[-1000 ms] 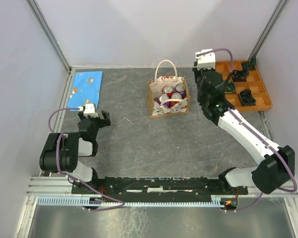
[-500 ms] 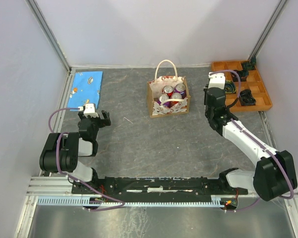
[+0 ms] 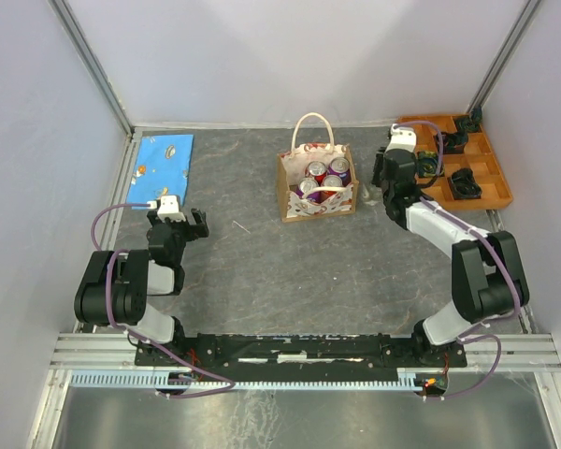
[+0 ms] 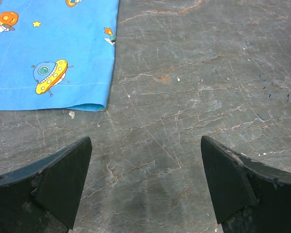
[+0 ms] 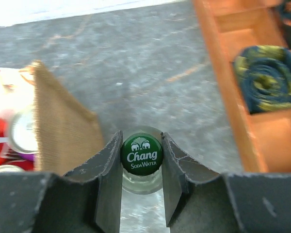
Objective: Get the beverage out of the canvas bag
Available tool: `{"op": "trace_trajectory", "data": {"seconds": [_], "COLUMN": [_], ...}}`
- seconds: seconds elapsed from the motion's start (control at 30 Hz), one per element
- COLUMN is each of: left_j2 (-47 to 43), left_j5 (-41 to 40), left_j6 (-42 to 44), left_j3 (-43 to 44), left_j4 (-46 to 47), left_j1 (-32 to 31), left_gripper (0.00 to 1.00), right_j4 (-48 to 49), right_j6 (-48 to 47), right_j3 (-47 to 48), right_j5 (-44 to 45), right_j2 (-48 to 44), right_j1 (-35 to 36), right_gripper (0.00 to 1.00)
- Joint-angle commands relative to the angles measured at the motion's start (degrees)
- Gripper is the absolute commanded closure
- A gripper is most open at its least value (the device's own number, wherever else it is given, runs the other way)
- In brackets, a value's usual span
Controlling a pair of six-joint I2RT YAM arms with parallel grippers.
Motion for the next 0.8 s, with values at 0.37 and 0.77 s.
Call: {"op": "trace_trajectory", "data": {"seconds": [0.37,0.77], "left_j2": [-0.3,-0.3], "left_j5": [-0.5,-0.5], "left_j6": [2.5,2.5], "left_j3": [1.3,1.3], "left_j4": [1.8,1.9], "left_j1": [-0.3,-0.3], "left_gripper": [0.01,0.01], "right_j4": [0.2,-9.3], "right_j6": [8.4,-2.1], "right_j3": [18.2,21.3], "right_j5": [-29.1,-11.0], "right_j2": [6.1,5.6], "right_j1": [7.7,14.4], "right_gripper": [1.00,1.00]}}
